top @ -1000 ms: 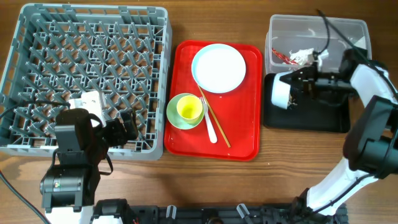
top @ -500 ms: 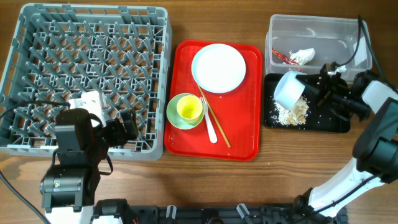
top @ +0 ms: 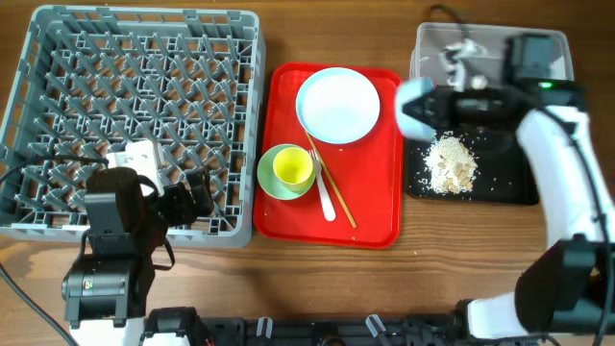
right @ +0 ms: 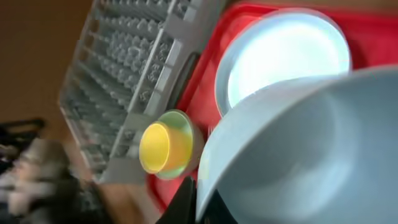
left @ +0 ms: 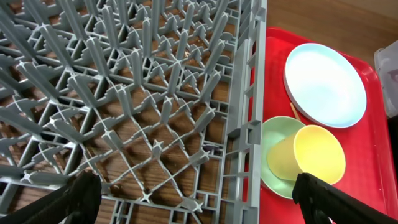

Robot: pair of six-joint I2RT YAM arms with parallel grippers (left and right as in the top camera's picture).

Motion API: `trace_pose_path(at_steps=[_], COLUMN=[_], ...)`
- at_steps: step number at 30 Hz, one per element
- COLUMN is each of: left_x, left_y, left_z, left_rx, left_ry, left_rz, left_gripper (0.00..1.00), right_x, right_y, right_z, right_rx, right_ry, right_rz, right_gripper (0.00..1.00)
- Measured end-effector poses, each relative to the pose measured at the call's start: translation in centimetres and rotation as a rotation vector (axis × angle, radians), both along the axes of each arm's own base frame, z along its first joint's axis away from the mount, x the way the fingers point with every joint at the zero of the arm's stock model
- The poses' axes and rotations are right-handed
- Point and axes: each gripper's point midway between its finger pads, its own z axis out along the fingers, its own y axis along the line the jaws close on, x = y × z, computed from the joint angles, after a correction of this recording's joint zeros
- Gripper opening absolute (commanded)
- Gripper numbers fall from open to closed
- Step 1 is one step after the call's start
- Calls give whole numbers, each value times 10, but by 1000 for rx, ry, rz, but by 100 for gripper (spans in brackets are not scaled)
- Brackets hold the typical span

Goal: Sort waste into correct bins and load items into the dishwasher rack

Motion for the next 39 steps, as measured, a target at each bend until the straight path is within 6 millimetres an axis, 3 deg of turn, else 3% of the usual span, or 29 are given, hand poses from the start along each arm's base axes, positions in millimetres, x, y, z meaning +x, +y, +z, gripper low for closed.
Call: trace_pose_path(at_steps=[5, 6, 8, 9, 11, 13, 15, 19, 20, 21, 23, 25, 26, 28, 31, 33, 35, 39], left_x=[0, 0, 0, 0, 0, 0, 0, 0, 0, 0, 0, 0, 0, 0, 0, 0, 0, 0], left_y=[0, 0, 0, 0, 0, 0, 0, 0, 0, 0, 0, 0, 0, 0, 0, 0, 0, 0], left_z=[0, 0, 0, 0, 0, 0, 0, 0, 0, 0, 0, 0, 0, 0, 0, 0, 0, 0], left_rx=[0, 0, 0, 0, 0, 0, 0, 0, 0, 0, 0, 0, 0, 0, 0, 0, 0, 0], left_ry=[1, 1, 2, 1, 1, 1, 1, 1, 1, 1, 1, 0, 1, 1, 1, 1, 1, 1], left_rz=[0, 0, 0, 0, 0, 0, 0, 0, 0, 0, 0, 0, 0, 0, 0, 0, 0, 0], left_gripper=[100, 100, 100, 100, 100, 100, 100, 100, 100, 100, 100, 100, 100, 100, 100, 100, 100, 100], right_x=[16, 21, 23, 24, 28, 32, 33, 23, 18, 17, 12, -5, -14, -33, -62, -69, -75, -78], right_y=[105, 130, 149, 160, 167, 165, 165, 158, 153, 150, 143, 141, 143, 146, 161, 166, 167, 164], right_z=[-15, -26, -51, -80, -116, -140, -146, -149, -142, -119, -49, -7, -6, -33, -105, -132, -155, -162], right_rx=[-336, -389, -439, -471, -503, -524, -532, -556, -563, -548, -477, -406, -383, -379, -419, -446, -470, -481], right_ry=[-288, -339, -343, -315, -276, -243, -238, -185, -171, -194, -289, -311, -272, -127, 126, 207, 272, 313], right_rz=[123, 140, 163, 185, 195, 189, 186, 186, 186, 167, 115, 109, 120, 140, 152, 150, 146, 126], right_gripper=[4, 4, 9, 12, 21, 22, 25, 49, 51, 55, 59, 59, 58, 58, 41, 23, 6, 4])
